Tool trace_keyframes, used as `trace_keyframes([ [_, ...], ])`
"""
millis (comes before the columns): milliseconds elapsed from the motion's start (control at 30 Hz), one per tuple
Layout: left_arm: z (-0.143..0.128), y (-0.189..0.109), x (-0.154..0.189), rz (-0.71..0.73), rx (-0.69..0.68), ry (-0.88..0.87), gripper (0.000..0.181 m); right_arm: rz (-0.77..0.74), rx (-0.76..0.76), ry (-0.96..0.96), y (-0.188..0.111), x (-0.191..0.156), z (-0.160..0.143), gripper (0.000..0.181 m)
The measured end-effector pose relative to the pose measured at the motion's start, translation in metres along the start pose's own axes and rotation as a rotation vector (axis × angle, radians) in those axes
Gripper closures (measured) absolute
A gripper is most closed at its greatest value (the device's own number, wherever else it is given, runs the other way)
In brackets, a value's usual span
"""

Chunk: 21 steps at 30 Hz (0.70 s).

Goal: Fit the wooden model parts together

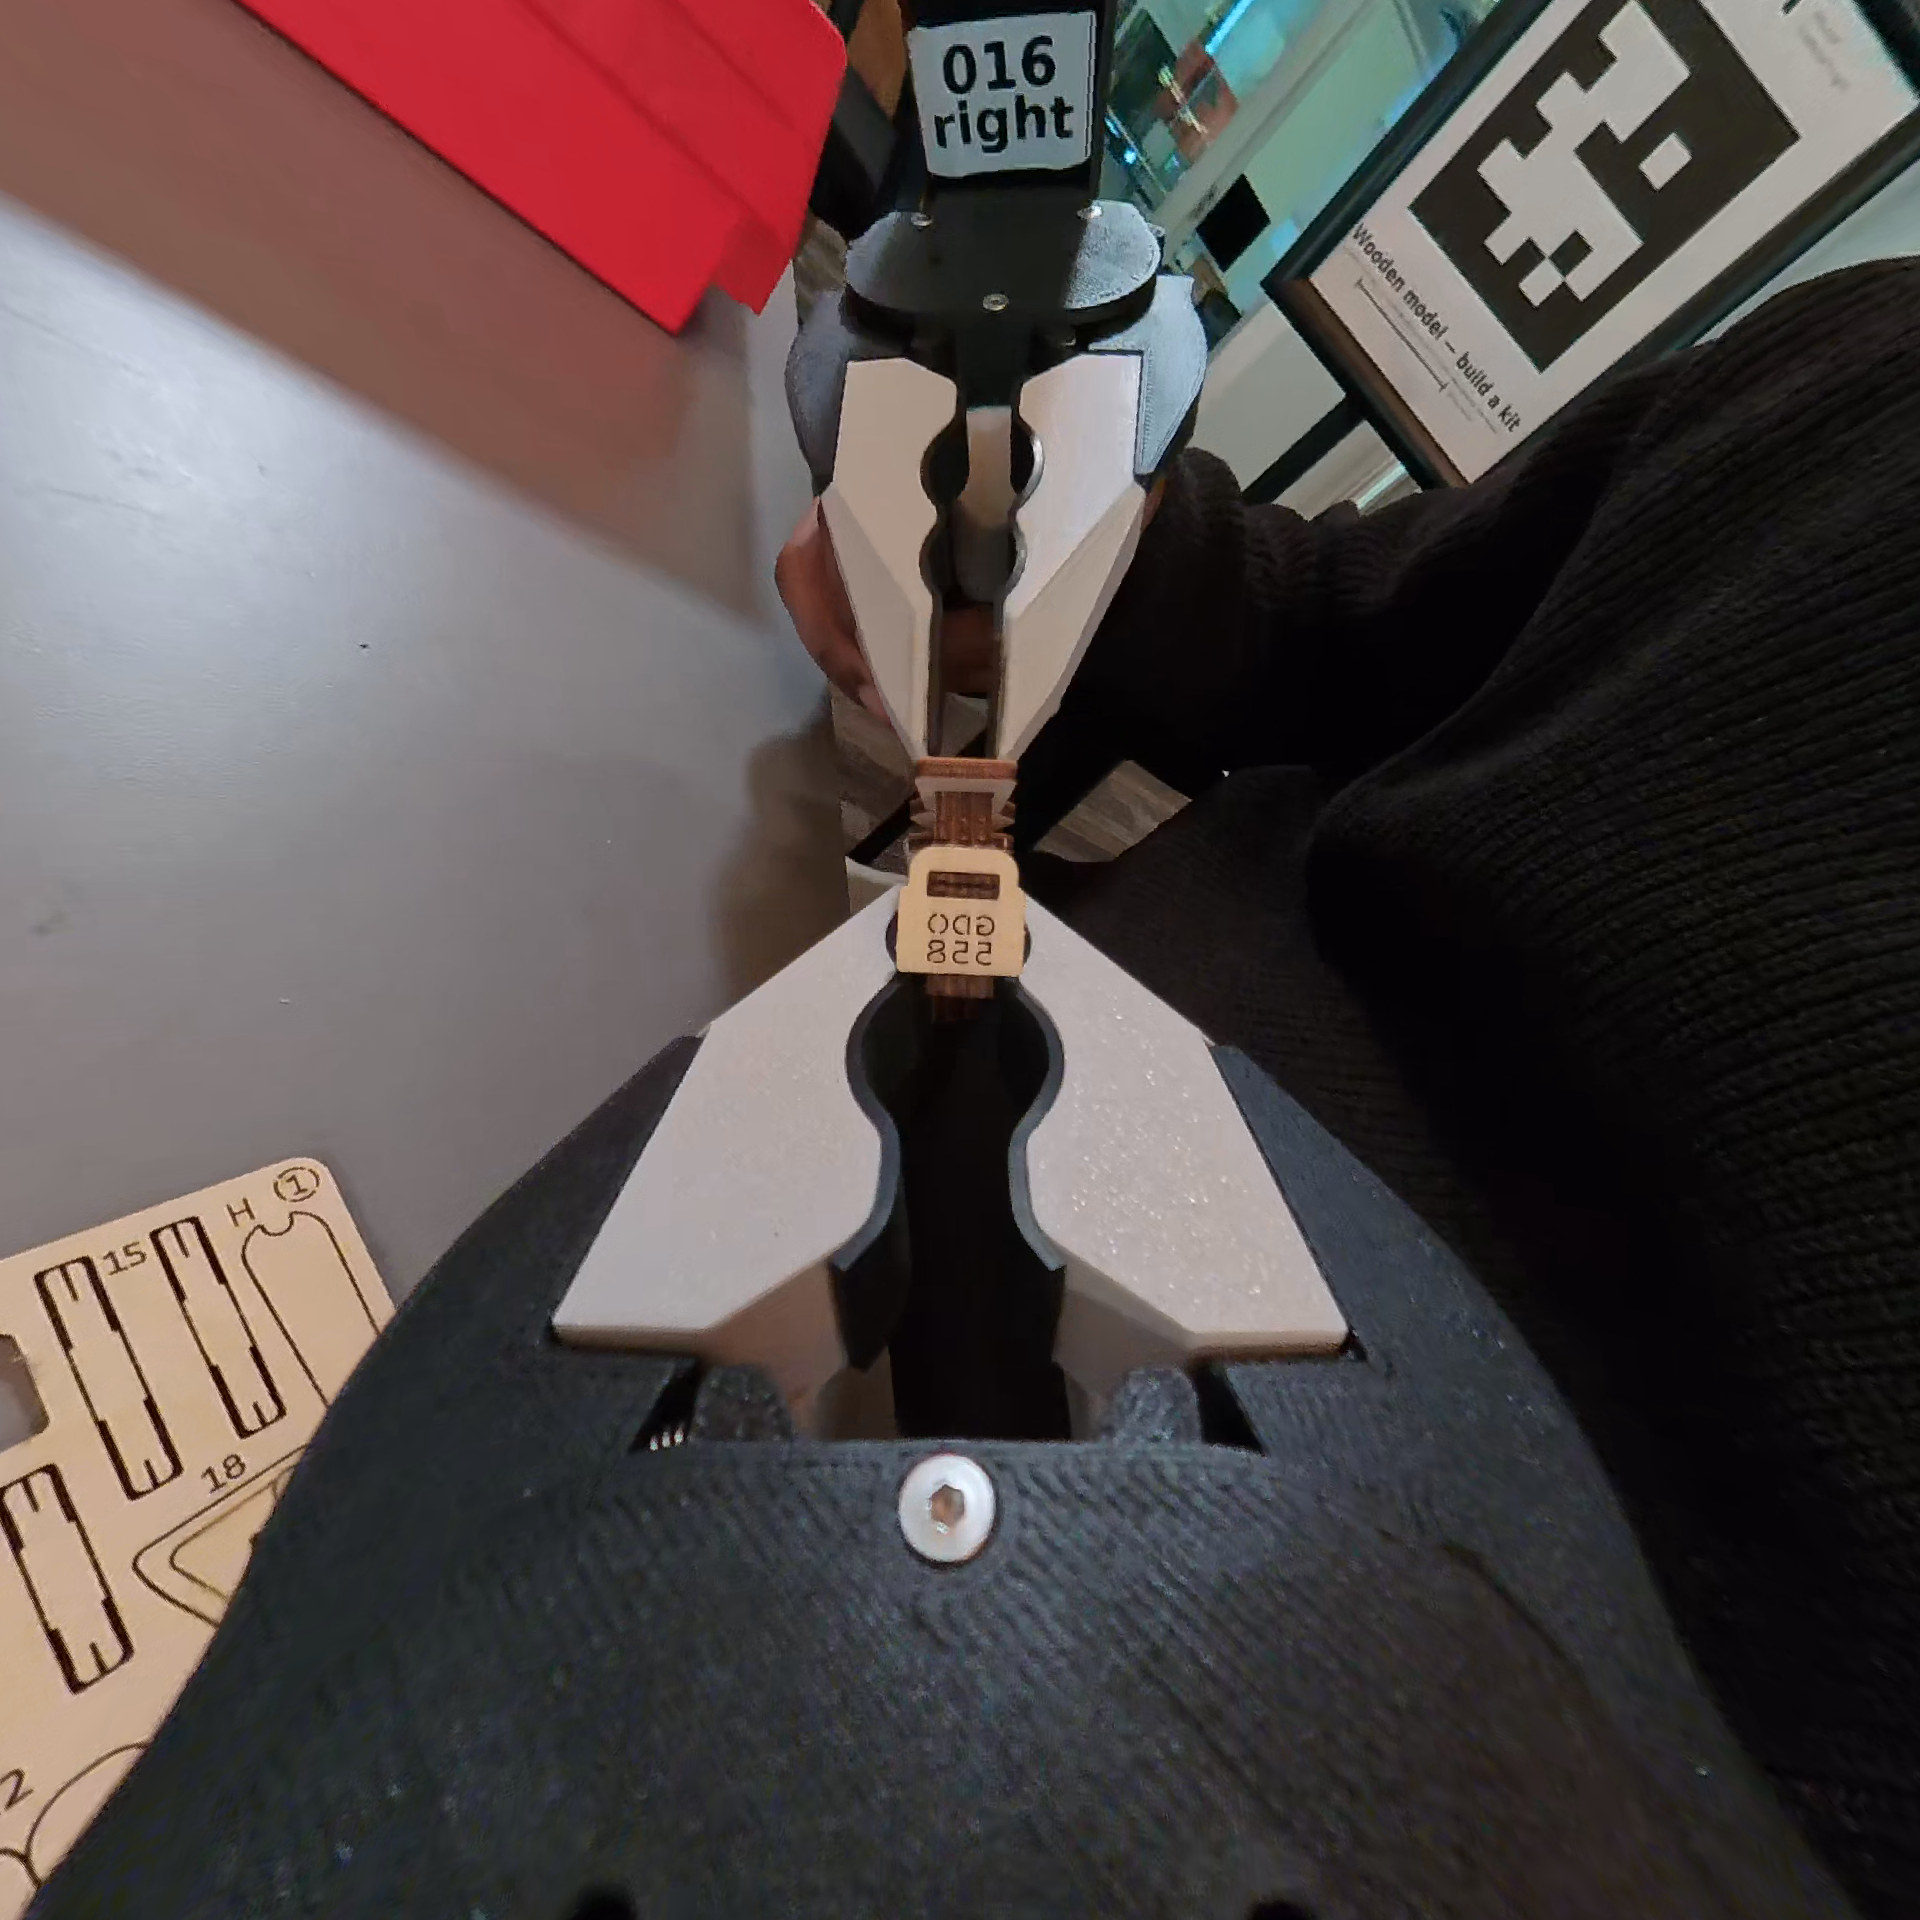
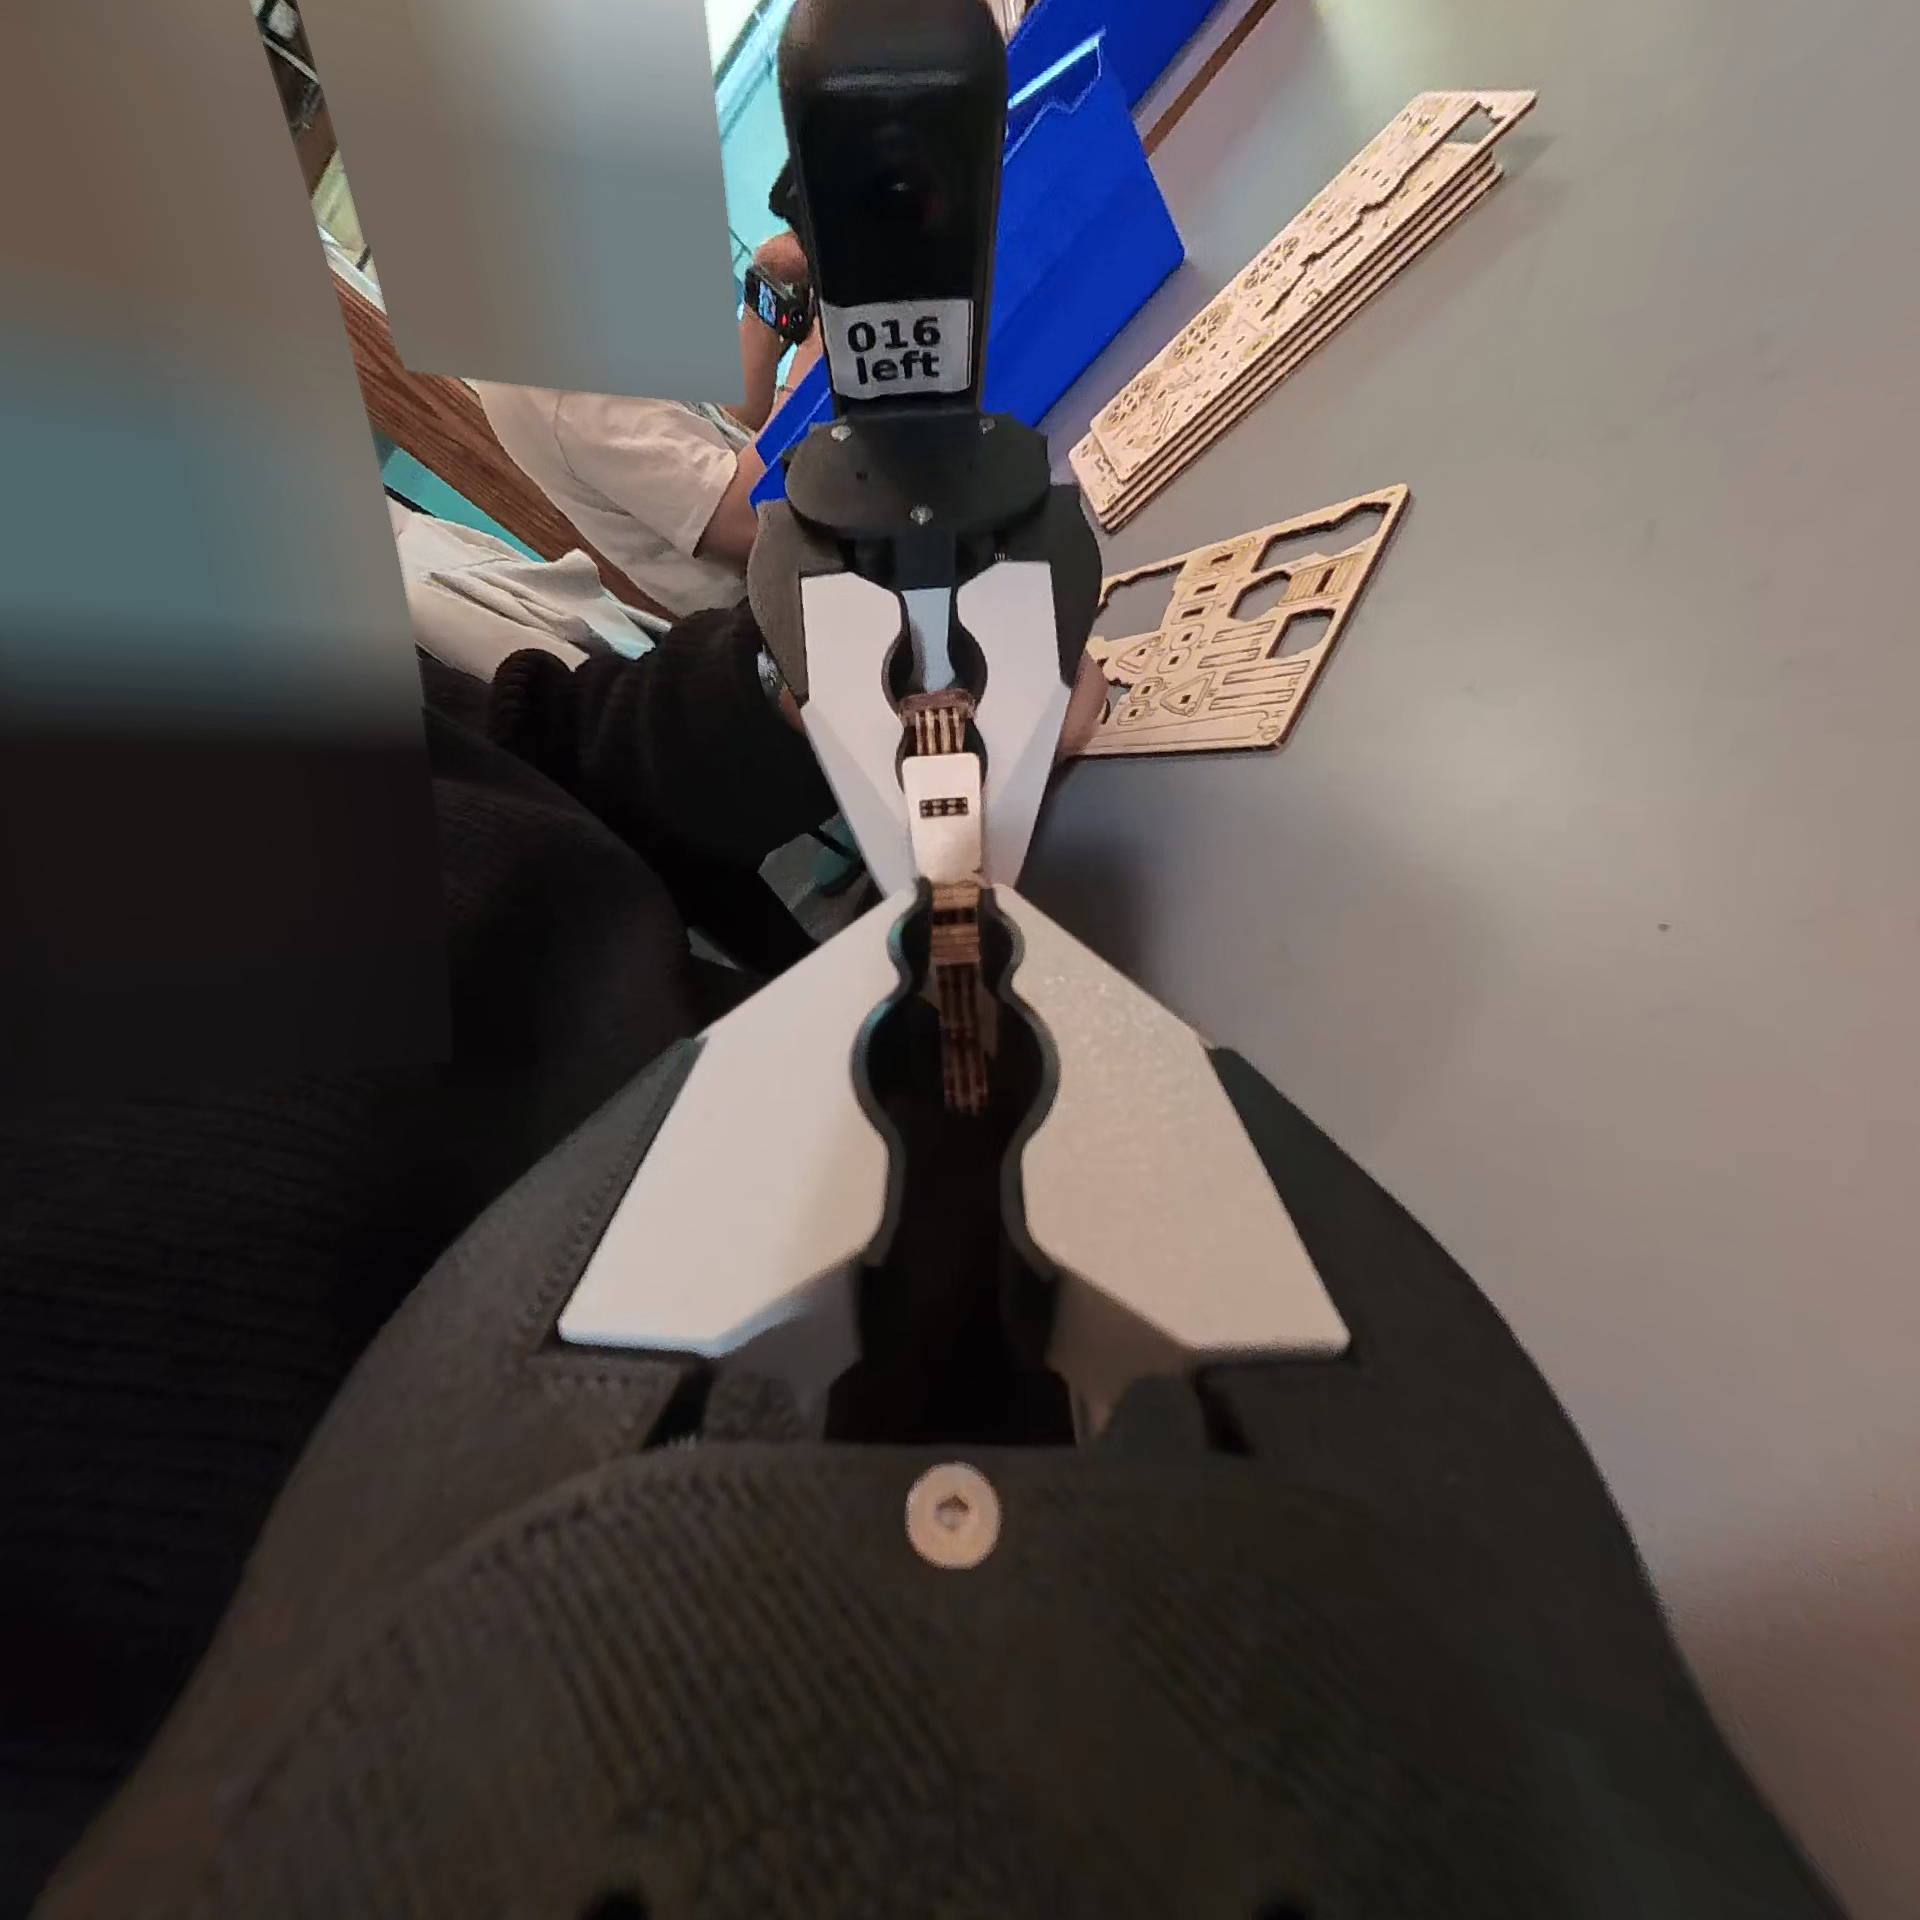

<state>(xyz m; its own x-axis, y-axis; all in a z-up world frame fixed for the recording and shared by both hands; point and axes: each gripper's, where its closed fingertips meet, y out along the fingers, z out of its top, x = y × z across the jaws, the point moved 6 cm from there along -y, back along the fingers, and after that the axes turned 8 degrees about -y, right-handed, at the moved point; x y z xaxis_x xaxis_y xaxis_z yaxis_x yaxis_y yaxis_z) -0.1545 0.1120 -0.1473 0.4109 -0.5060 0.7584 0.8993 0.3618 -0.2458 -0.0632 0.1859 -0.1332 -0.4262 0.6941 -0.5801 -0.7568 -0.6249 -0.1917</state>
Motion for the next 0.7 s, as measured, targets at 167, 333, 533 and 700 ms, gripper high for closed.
trace_keyframes([
  [167, -0.001, 0.0, 0.0, -0.003, -0.016, 0.003, 0.176, 0.011, -0.049, -0.012, 0.005, -0.002, -0.006, 0.177],
  [333, -0.002, 0.001, 0.0, -0.007, -0.027, 0.009, 0.176, 0.015, -0.057, -0.02, 0.005, -0.004, -0.007, 0.179],
  [533, -0.009, 0.004, 0.001, -0.004, -0.081, 0.05, 0.176, 0.014, -0.111, -0.065, 0.007, -0.008, -0.014, 0.178],
  [700, -0.01, 0.005, 0.002, -0.016, -0.093, 0.057, 0.175, 0.013, -0.139, -0.103, 0.007, -0.013, -0.013, 0.169],
])
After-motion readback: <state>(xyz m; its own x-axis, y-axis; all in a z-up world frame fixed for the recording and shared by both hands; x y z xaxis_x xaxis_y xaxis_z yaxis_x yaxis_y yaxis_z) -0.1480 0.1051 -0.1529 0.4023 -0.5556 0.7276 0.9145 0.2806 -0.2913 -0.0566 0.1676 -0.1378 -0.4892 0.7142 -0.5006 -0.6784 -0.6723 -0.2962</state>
